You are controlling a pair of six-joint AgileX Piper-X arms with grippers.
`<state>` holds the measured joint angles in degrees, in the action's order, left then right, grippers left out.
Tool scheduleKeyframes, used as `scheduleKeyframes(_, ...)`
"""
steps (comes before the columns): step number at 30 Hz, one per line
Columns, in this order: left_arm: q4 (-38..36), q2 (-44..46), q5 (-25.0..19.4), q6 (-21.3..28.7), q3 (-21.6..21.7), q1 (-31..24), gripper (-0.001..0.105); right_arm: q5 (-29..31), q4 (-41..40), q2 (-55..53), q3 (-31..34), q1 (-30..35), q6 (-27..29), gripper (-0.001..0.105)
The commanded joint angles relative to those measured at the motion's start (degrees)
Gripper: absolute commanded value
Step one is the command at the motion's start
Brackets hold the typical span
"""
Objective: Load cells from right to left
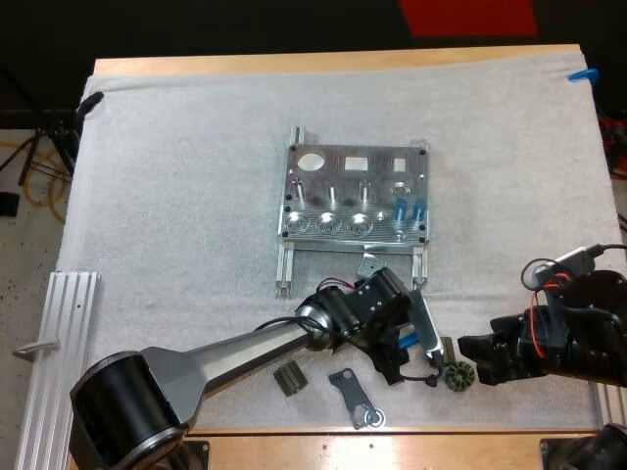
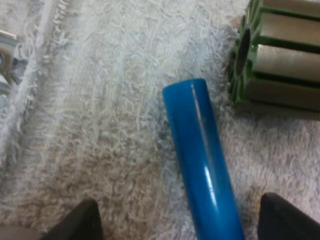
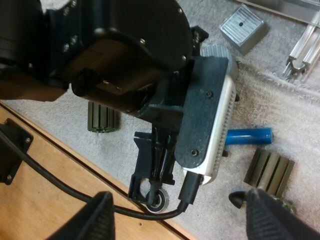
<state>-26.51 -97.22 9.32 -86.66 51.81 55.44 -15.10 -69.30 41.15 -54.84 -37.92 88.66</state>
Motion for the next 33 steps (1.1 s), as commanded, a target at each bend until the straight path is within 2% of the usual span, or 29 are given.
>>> scheduleKeyframes(1, -0.25, -0.28, -0.54, -0.49, 0.04, 0.01, 0.063, -0.57, 0.0, -0.28, -0.52, 0.1, -0.16, 0.056)
scheduleKeyframes(3, -0.26, -0.28, -0.54, -0.49, 0.04, 0.01, 0.06, -0.57, 0.0, -0.28, -0.52, 0.1, -0.16, 0.056)
scheduleKeyframes(6, -0.26, -0.28, -0.1, -0.49, 0.04, 0.14, 0.049, -0.57, 0.0, -0.28, -0.52, 0.1, -0.16, 0.056)
scheduleKeyframes(9, -0.38, -0.28, 2.89, -0.49, 0.04, 0.17, 0.034, -0.57, 0.0, -0.28, -0.52, 0.1, -0.16, 0.056)
scheduleKeyframes(11, -0.38, -0.28, 5.52, -0.49, 0.04, 0.17, 0.019, -0.57, 0.0, -0.28, -0.52, 0.1, -0.16, 0.056)
scheduleKeyframes(12, -0.38, -0.28, 5.91, -0.49, 0.04, 0.17, 0.016, -0.57, 0.0, -0.28, -0.52, 0.1, -0.16, 0.056)
scheduleKeyframes(14, -0.38, -0.28, 6.41, -0.49, 0.04, 0.17, 0.002, -0.57, 0.0, -0.28, -0.52, 0.1, -0.16, 0.056)
scheduleKeyframes(15, -0.38, -0.15, 6.4, -0.49, 0.04, 0.17, 0.0, -0.57, 0.0, -0.28, -0.52, 0.1, -0.16, 0.056)
scheduleKeyframes(25, -3.11, 3.22, 5.34, -0.37, 0.1, 0.17, 0.0, -0.57, 0.0, -0.28, -0.52, 0.1, -0.05, 0.056)
scheduleKeyframes(33, -12.26, 8.67, 5.2, 6.08, 0.1, 0.17, 0.0, -0.57, 0.16, -0.28, -0.52, 0.1, -0.21, 0.056)
